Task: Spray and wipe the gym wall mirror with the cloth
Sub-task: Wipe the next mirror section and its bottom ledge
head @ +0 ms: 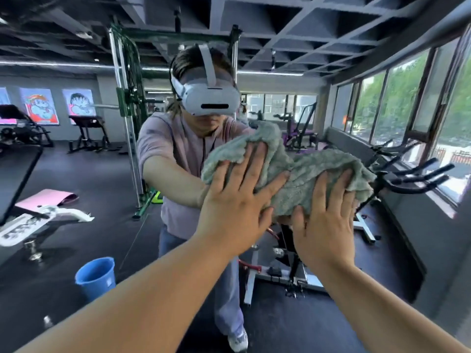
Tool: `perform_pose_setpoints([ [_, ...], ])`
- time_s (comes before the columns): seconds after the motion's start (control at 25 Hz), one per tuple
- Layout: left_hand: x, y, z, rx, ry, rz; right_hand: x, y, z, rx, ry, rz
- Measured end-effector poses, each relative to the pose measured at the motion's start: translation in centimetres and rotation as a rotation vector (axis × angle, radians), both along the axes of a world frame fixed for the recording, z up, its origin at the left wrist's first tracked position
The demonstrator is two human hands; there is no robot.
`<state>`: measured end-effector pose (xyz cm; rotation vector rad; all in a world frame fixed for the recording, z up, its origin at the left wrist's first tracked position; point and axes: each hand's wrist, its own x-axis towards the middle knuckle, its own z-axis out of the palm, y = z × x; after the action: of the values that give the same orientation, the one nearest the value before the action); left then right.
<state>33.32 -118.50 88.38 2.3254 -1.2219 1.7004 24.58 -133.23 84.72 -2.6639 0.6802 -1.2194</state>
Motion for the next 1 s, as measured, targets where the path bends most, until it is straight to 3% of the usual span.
perform_pose_setpoints([
  [0.28,4.1,15.8,-5.8,-0.017,0.035,0.123,3.5,11.9,-3.0,-0.25,0.026,0.123],
  [0.6,5.8,31.9,-9.8,-0.386,0.316,0.274,9.0,28.1,-2.7,-0.539,0.004,0.356],
  [0.8,5.0,27.7,-10.2,-0.594,0.474,0.263,9.2,26.2,-3.2,-0.572,-0.065,0.389],
  [1.0,3.0,18.4,-12.7,-0.445,0.362,0.21,6.1,16.6,-6.5,-0.49,-0.062,0.305],
])
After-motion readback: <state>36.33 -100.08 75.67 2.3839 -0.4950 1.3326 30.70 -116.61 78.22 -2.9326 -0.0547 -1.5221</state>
